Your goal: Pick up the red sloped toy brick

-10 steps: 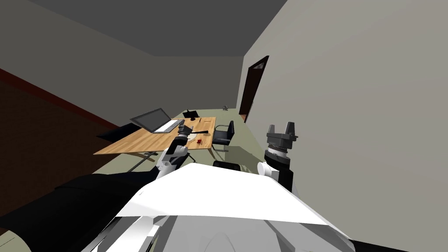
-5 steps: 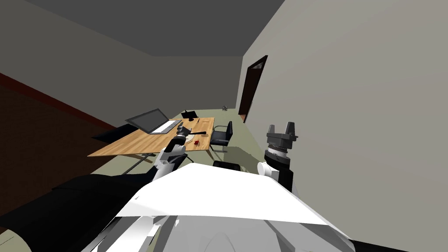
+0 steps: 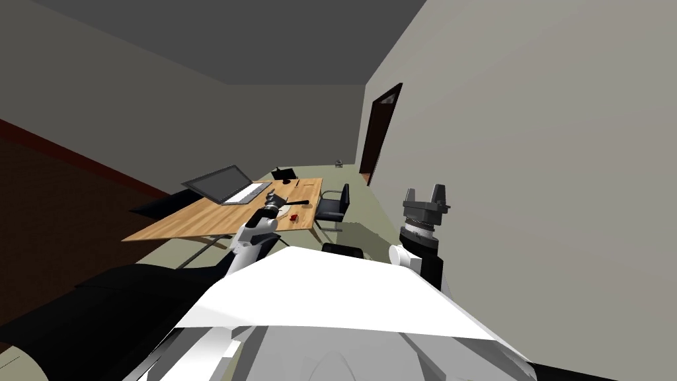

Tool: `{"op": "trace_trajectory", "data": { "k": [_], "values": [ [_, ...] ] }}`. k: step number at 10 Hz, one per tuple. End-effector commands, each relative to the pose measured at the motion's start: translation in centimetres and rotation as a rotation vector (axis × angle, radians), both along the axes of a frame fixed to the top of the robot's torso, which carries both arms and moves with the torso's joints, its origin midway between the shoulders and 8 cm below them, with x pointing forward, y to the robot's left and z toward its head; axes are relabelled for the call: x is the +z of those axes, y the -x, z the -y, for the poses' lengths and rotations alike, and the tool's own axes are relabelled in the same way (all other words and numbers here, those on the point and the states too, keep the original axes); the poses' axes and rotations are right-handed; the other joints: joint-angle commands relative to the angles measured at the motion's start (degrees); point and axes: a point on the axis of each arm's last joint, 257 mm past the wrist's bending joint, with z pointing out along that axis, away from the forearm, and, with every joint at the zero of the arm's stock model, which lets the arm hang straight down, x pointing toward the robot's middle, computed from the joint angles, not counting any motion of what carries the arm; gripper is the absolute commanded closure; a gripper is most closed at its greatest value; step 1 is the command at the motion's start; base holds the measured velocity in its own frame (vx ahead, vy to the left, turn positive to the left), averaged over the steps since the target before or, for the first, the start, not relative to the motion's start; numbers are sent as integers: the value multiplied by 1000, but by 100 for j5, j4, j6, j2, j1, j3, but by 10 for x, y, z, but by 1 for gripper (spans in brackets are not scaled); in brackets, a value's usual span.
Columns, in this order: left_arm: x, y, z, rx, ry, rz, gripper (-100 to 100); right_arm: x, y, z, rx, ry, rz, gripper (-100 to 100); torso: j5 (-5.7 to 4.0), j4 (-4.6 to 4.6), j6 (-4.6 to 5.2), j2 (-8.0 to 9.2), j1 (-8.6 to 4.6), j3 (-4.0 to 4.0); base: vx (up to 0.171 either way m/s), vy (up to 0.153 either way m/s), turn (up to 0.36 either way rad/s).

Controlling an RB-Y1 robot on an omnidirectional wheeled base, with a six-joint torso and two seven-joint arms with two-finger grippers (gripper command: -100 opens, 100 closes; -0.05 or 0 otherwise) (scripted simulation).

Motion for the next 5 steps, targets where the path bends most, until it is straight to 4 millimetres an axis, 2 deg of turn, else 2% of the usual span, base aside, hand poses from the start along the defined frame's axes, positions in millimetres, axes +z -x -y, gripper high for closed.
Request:
{"op": "trace_trajectory", "data": {
  "k": [1,2,3,4,5],
  "values": [
    [-21,6,-14,34,72,-43,-100,0,0,0,0,0,0,0,0,0,0,0,0,0,51,-35,-33],
    [-25,7,-14,37,78,-58,-100,0,0,0,0,0,0,0,0,0,1,-3,0,-1,45,-27,-18],
    [-44,13,-26,67,143,-90,-100,0,0,0,0,0,0,0,0,0,0,-1,2,0,53,-27,-36],
    [-47,13,-26,69,147,-101,-100,0,0,0,0,0,0,0,1,0,-1,-2,3,-1,40,-23,-20],
    [-68,21,-36,102,218,-141,-100,0,0,0,0,0,0,0,1,0,0,0,5,0,48,-18,-51]
  ]
}}
